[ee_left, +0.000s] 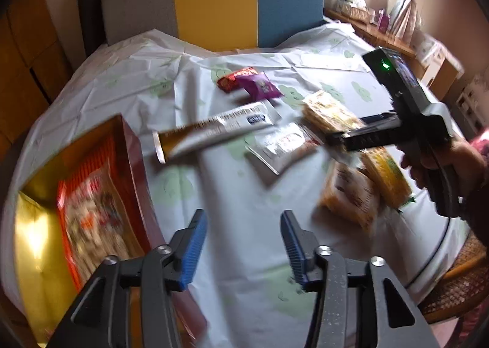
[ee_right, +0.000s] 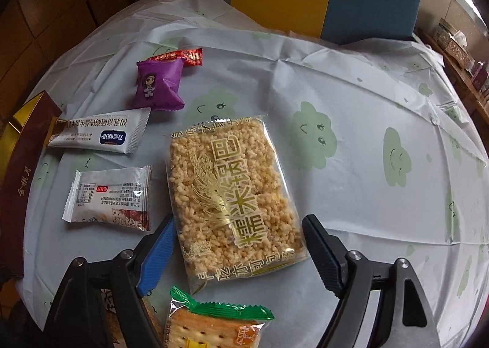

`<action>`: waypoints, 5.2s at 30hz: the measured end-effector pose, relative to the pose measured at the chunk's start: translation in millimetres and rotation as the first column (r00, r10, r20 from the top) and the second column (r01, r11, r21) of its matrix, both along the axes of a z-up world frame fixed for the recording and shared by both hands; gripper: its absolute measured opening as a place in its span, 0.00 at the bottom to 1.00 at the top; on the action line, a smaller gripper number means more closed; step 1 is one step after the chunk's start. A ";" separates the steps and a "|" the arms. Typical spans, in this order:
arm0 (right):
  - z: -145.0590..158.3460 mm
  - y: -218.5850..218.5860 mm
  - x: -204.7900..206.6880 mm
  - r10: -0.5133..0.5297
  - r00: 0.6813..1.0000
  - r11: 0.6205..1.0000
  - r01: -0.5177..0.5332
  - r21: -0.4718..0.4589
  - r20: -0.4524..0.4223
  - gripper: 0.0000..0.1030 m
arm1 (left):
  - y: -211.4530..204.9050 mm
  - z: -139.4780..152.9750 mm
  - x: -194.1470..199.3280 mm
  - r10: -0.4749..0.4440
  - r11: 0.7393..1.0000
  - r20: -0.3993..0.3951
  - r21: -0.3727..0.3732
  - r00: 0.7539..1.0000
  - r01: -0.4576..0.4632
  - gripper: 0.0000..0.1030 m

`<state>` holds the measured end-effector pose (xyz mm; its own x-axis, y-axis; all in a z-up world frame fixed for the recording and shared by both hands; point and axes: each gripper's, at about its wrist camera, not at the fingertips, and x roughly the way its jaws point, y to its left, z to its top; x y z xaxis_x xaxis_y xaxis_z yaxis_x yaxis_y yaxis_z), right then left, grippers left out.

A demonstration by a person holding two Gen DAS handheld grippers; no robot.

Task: Organize snacks
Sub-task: 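Move the left gripper to the white milk-stick packet and grasp it, then carry the white packet with the left gripper over the tin, then release the white packet into the tin beside the red bag, then grasp the rice-cracker bar with the right gripper and place it in the tin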

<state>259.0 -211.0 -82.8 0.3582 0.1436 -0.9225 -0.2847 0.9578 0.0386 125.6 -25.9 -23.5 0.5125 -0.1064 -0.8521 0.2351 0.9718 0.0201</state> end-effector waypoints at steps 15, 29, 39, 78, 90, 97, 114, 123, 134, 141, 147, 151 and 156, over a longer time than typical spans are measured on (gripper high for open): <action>6.2 19.1 2.8 0.051 0.998 0.998 -0.052 -0.024 -0.030 0.83 | -13.4 -35.0 112.6 -0.178 0.954 -0.090 0.229 0.980 0.194 0.78; 23.5 1.1 19.7 -0.005 1.000 0.999 0.005 0.034 -0.002 0.83 | -33.6 -59.0 147.0 -0.303 0.914 -0.137 0.239 0.943 0.329 0.49; 21.6 -2.6 21.7 -0.028 1.000 0.999 0.029 0.030 -0.010 0.83 | -46.3 -54.4 107.4 -0.238 0.937 -0.093 0.242 0.967 0.254 0.21; 2.0 15.7 -4.5 0.034 0.999 0.999 -0.033 -0.031 0.036 0.73 | 207.9 3.6 -35.3 0.613 0.788 0.018 -0.077 0.790 -0.610 0.20; 0.9 19.8 -6.4 0.035 0.998 0.999 -0.033 -0.039 0.043 0.73 | 227.3 -15.7 -26.2 0.688 0.724 -0.005 -0.063 0.726 -0.686 0.25; 0.5 19.8 -6.4 0.034 0.998 0.999 -0.033 -0.037 0.045 0.73 | 186.2 -11.2 -43.5 0.629 0.778 0.018 -0.033 0.777 -0.628 0.25; 1.8 13.4 0.1 -0.018 1.000 1.000 0.017 0.025 0.019 0.73 | 127.6 5.8 -68.6 0.510 0.860 0.095 -0.015 0.855 -0.511 0.28; 8.3 10.4 -1.6 -0.118 0.993 0.993 0.118 0.017 0.025 0.72 | 123.5 11.6 -84.1 0.472 0.881 0.132 -0.036 0.872 -0.472 0.28; 58.6 35.0 -29.8 -0.118 0.984 0.992 0.113 0.048 0.134 0.72 | 130.3 7.5 -91.8 0.482 0.876 0.128 -0.063 0.866 -0.478 0.28; 83.4 97.6 -55.0 0.028 0.988 0.990 -0.047 0.129 0.151 0.72 | 138.1 6.7 -95.9 0.492 0.870 0.129 -0.071 0.861 -0.487 0.28; 95.7 173.9 -76.9 0.185 0.974 0.953 -0.211 0.216 0.134 0.72 | 149.2 4.9 -101.5 0.520 0.854 0.129 -0.085 0.845 -0.513 0.28; 96.5 219.5 -88.1 0.264 0.957 0.929 -0.286 0.235 0.124 0.73 | 158.2 3.7 -105.3 0.540 0.842 0.128 -0.092 0.832 -0.532 0.28; 93.9 266.4 -92.3 0.320 0.940 0.909 -0.339 0.243 0.115 0.73 | 169.5 0.8 -109.6 0.566 0.825 0.128 -0.099 0.815 -0.557 0.28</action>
<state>166.7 55.4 11.1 0.3126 0.4922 -0.8124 -0.5937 0.7689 0.2373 16.0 143.6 -22.7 0.6144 0.1939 -0.7648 -0.3531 0.9344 -0.0468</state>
